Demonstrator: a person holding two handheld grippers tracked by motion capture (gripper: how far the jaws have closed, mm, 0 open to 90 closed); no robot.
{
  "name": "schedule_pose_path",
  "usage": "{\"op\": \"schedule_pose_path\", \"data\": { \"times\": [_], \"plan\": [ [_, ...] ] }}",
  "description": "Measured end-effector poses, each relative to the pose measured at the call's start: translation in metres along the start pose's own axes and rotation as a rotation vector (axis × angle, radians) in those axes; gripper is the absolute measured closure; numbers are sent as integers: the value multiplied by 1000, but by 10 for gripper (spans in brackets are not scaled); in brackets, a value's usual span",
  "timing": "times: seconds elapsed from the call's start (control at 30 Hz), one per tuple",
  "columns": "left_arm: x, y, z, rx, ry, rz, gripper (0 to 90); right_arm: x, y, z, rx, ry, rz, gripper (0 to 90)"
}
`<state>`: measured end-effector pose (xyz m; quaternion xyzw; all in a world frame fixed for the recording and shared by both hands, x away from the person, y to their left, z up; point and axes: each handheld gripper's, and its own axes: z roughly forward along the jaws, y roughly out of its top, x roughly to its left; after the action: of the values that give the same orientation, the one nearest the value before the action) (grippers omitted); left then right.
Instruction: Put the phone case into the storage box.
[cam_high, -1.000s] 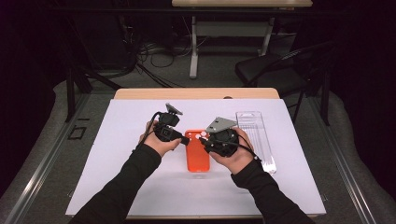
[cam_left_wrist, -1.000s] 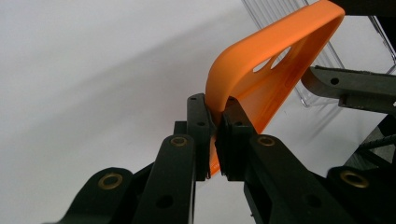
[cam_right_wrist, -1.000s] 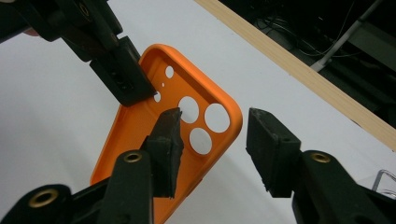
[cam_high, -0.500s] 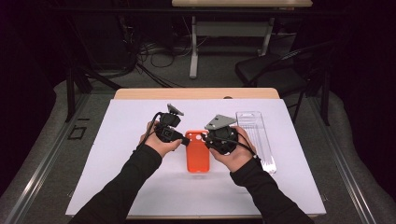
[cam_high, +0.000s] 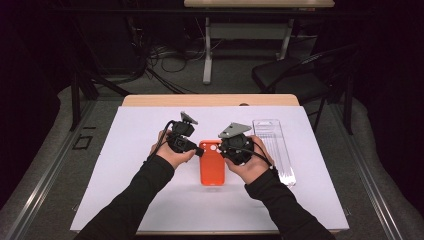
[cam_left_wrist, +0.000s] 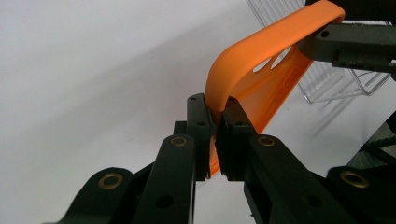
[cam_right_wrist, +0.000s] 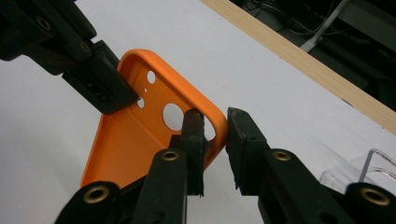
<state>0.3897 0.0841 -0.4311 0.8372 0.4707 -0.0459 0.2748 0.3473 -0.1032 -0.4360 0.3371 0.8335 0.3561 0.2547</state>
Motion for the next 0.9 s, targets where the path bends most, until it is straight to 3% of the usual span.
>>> {"op": "schedule_pose_path", "data": {
  "times": [0.3, 0.4, 0.9],
  "plan": [
    [0, 0, 1, 0, 0, -5, 849, 0, 0, 0, 6, -6, 3, 792],
    [0, 0, 1, -2, -1, -7, 848, 0, 0, 0, 12, 2, 29, 797],
    [0, 0, 2, 3, -5, -9, 847, -2, -2, 1, 2, 1, 27, 811]
  ]
}}
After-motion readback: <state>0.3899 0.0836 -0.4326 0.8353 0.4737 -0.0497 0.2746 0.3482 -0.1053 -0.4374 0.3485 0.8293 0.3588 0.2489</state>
